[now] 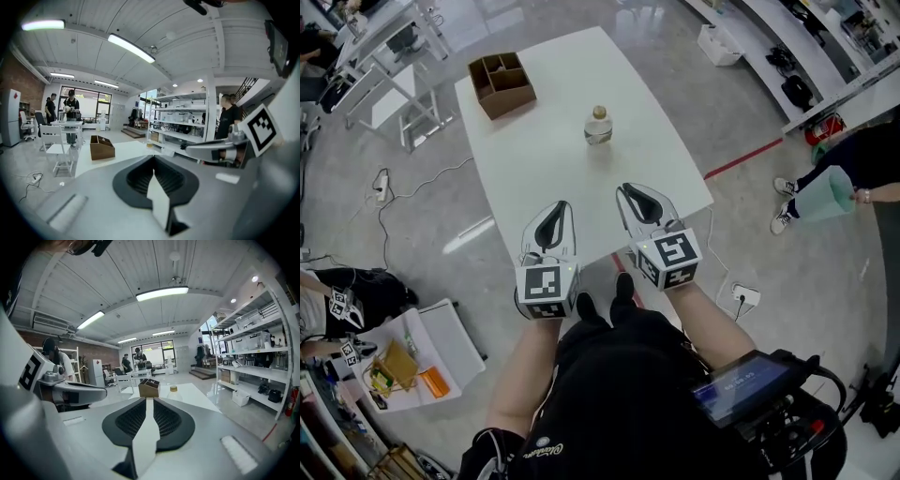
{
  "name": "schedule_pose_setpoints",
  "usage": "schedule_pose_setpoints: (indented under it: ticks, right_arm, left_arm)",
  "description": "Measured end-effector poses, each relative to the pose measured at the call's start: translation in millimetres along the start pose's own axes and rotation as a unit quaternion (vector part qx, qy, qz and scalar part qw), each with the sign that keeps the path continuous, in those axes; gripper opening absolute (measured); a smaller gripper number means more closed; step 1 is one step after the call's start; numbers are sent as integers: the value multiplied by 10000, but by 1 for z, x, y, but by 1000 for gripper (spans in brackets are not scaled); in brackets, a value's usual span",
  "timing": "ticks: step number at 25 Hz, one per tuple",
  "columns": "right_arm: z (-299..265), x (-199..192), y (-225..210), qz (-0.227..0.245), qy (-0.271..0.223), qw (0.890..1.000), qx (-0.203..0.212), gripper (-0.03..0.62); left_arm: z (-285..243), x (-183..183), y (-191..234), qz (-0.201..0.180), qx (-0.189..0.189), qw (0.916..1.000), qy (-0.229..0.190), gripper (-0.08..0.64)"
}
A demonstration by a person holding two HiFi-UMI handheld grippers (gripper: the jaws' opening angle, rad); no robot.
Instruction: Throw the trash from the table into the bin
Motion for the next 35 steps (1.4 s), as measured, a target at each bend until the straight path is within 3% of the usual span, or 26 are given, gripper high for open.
schedule_pose_setpoints:
  ticks: [6,10,17,19,21,22,29,35]
  right_arm:
    - [-83,-35,-41,34,393,9992,-74,289]
    - [-144,-36,-71,303,519,9980,-192,347]
    - [-193,-36,-84,691,675,9952,-132,328]
    - [-197,-39,-83,751,698,9946,-130,271]
    - [-199,-40,-84,831,748,9936,-181,153]
    - [-199,-40,-84,872,771,9930,-199,142]
    - [-176,-17,-86,809,399,9956,-259,137]
    - [-98,19,-78,838,-87,9962,-214,137]
  left_arm:
    - [-24,-11,14,35,145,9998,156,9]
    - [-27,-9,20,-39,286,9994,206,9]
    - [-13,-14,37,-29,624,9977,269,9]
    - [-12,-16,40,-13,676,9973,287,9]
    - [-12,-17,41,-3,694,9972,296,9]
    - [-13,-16,40,2,693,9972,294,9]
    - [-17,-16,35,-20,585,9980,249,9]
    - [-28,-5,13,2,290,9995,119,9]
Point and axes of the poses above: the fingertips, and each gripper's own axes: z backward along the fingers, y to its left, x out of its top, the point moved 1 cm from there along z, backward along the fingers, and after that the axes turned 11 degrees about -y, right-handed, at the moved point
